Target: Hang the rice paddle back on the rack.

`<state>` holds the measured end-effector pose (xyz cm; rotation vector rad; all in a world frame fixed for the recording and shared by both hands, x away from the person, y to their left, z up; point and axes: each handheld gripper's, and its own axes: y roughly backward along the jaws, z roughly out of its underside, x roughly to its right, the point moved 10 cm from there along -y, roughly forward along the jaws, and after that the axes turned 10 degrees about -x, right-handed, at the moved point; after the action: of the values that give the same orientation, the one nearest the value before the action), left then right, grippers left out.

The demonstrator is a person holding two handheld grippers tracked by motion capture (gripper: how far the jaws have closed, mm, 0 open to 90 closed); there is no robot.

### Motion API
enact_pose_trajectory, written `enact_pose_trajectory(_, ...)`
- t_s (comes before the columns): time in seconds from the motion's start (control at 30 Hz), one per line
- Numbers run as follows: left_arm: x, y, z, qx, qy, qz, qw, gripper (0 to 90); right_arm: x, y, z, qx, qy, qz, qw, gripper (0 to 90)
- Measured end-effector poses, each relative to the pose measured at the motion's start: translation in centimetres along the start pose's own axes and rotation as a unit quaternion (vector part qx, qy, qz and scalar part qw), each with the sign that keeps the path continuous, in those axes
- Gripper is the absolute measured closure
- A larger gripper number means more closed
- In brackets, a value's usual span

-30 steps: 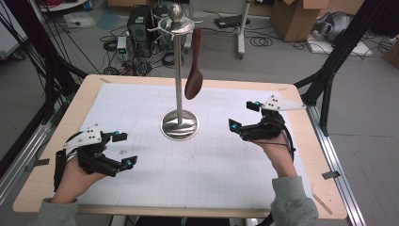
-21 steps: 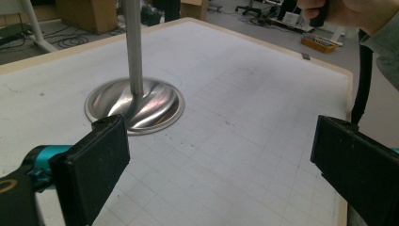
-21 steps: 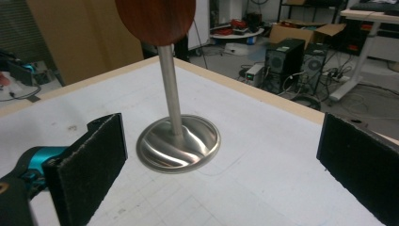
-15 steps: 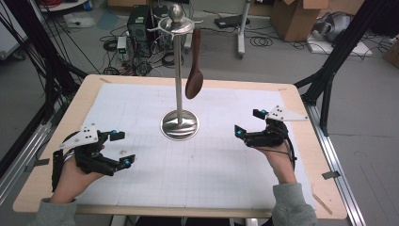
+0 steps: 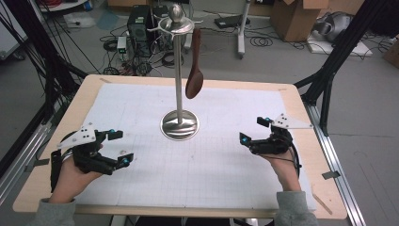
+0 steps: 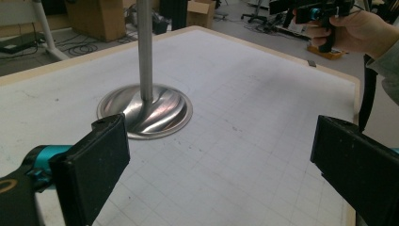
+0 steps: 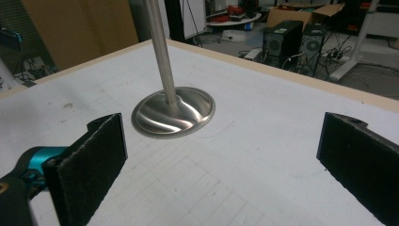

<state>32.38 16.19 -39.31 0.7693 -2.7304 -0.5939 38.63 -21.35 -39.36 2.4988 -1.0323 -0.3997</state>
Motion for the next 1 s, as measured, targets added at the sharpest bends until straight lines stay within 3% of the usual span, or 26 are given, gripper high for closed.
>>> enact_pose_trajectory(0.17,0.6,0.1,-0.5,0.008,-0.007,0.01,0.9999,5.5,-0.4,0.3,1.1,-0.003,-0.001,-0.004,1.0,0.9)
enact_pose_trajectory(0.37,0.4,0.2,-0.4,0.007,-0.011,-0.003,0.9999,5.5,-0.4,0.3,2.6,-0.027,-0.008,-0.001,0.9996,0.9)
enact_pose_trajectory(0.53,0.0,0.7,-0.7,0.021,-0.012,-0.014,0.9996,5.5,0.2,0.8,3.2,-0.014,-0.028,-0.001,0.9995,0.9)
enact_pose_trajectory(0.8,0.1,0.8,-0.7,0.021,-0.006,-0.01,0.9997,5.5,1.2,2.3,3.6,0.001,-0.045,0.007,0.999,1.0)
enact_pose_trajectory(1.0,-0.5,1.2,-0.6,0.024,-0.002,-0.02,0.9995,5.5,1.6,4.0,3.9,0.008,-0.042,0.01,0.999,1.0)
